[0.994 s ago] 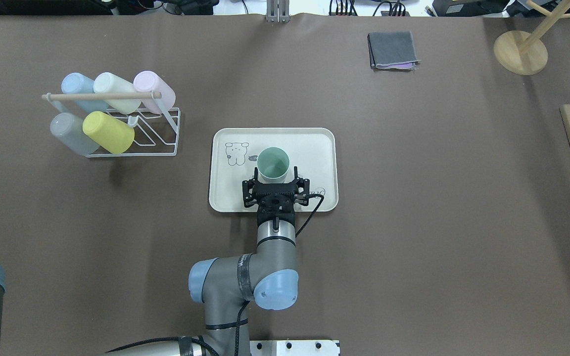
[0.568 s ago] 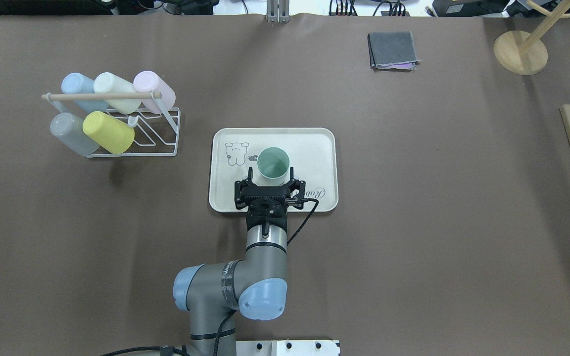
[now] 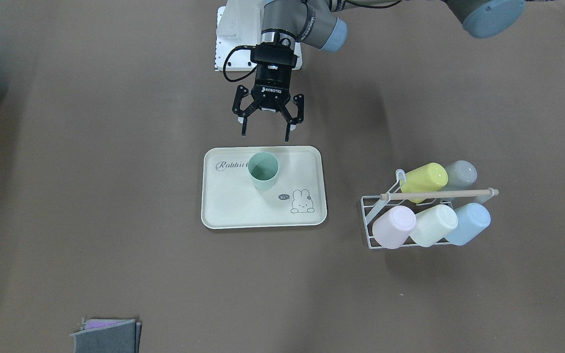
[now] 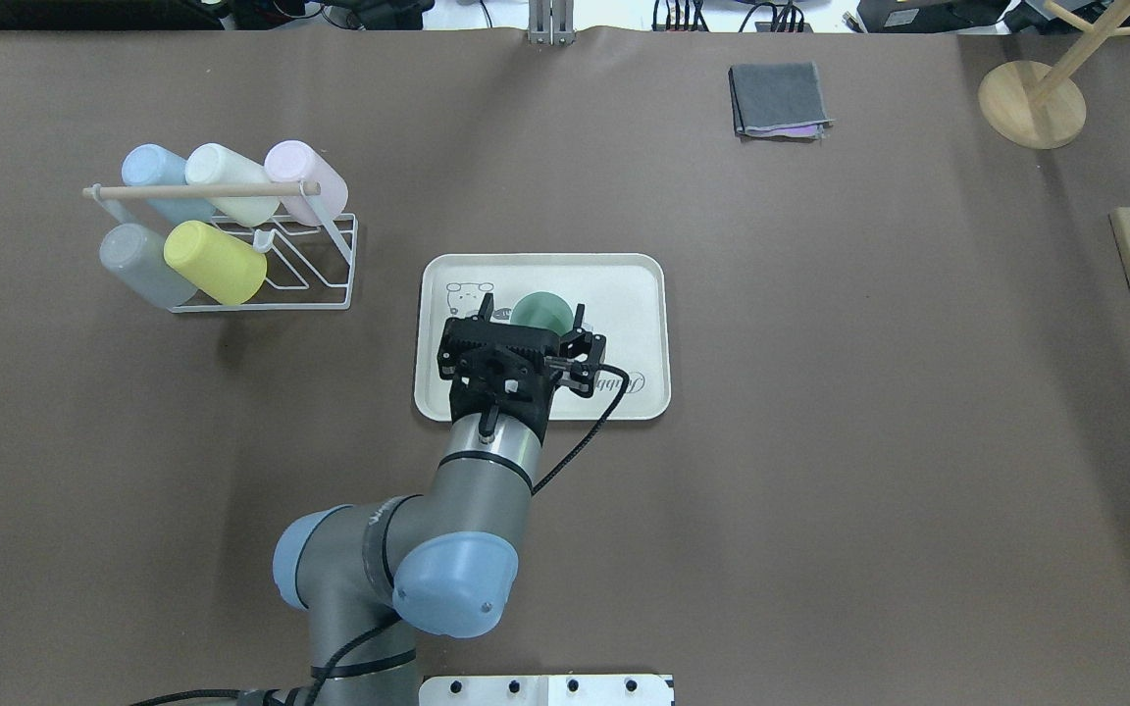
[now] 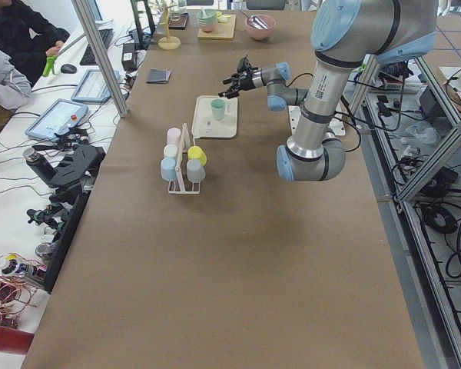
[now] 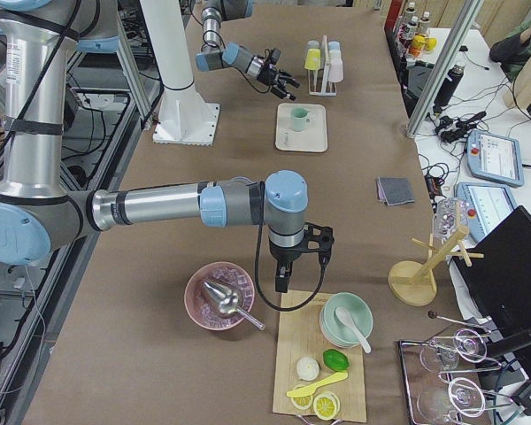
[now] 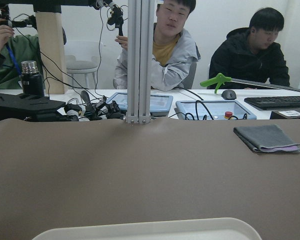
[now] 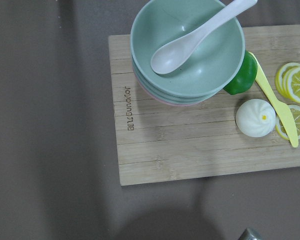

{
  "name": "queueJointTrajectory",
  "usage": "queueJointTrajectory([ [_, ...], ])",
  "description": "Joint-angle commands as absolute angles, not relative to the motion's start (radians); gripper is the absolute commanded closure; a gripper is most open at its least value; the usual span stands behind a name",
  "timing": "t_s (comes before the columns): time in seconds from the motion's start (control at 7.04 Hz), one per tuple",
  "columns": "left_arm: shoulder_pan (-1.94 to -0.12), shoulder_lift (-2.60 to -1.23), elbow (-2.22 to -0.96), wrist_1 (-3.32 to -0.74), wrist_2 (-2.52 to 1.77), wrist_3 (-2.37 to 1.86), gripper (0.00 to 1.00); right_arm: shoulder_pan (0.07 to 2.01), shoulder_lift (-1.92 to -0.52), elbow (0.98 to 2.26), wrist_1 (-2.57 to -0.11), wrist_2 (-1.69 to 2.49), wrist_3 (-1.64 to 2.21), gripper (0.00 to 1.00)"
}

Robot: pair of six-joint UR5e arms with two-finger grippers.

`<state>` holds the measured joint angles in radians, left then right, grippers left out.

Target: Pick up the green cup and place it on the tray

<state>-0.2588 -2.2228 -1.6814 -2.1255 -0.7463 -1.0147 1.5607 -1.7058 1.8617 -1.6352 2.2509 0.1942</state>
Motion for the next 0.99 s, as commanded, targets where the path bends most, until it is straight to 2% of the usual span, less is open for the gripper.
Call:
queueJointTrajectory([
  [0.0,-0.549,-2.215,-1.75,-2.114,-1.224,-0.806,0.02,1.56,-1.704,1.856,-1.635,2.247,0.198,0.0],
  [0.43,-0.904,-2.154,-1.749,-1.788,-1.695,-0.773,0.02,1.56,-1.704,1.858,-1.635,2.246,0.198,0.0],
  [0.57,-0.998,-2.117,-1.74,-1.714,-1.792,-0.55,0.02,1.562,-1.703,1.856,-1.635,2.244,0.198,0.0],
  [0.85,-1.205,-2.016,-1.736,-1.535,-2.05,-0.367,0.02,1.562,-1.697,1.861,-1.635,2.188,0.198,0.0],
])
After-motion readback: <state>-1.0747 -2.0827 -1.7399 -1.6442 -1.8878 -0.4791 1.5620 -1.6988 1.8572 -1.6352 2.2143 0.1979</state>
